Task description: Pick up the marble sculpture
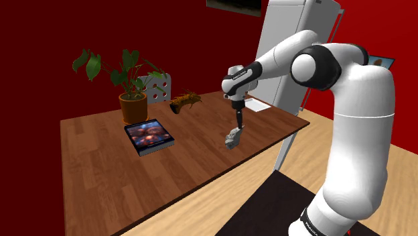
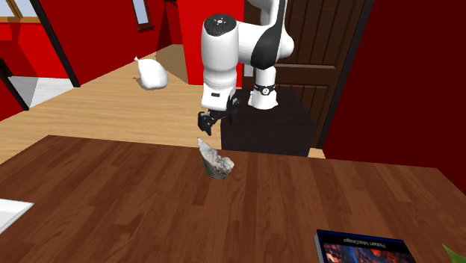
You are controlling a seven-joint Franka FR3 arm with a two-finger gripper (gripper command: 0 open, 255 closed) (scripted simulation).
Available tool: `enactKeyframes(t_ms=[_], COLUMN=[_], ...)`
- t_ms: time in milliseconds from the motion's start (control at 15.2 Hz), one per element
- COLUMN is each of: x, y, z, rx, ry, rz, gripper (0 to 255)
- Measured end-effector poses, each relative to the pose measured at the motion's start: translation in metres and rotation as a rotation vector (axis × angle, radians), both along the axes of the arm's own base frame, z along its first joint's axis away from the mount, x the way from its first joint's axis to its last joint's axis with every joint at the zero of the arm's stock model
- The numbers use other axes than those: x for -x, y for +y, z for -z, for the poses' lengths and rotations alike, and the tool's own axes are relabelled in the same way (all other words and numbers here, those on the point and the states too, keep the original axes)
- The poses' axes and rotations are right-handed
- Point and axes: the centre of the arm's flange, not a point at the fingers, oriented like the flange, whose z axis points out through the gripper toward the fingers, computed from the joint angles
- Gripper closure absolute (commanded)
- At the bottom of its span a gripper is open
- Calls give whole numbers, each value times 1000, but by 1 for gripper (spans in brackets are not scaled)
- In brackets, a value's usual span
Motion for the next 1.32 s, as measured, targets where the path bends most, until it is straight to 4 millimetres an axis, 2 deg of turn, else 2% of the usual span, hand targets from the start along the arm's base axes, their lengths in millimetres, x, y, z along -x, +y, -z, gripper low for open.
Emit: enactKeyframes(t_ms=[264,396,660,858,924,1320], x=[-35,-45,-53,-51,-51,-52], y=[-18,-21,-22,-23,-23,-23], z=[41,57,77,92,95,96], rx=[0,-1,-1,-1,-1,-1], ry=[28,38,41,41,41,40], rz=[-79,-104,-113,-114,-114,-114], gripper=[0,0,0,0,255,255])
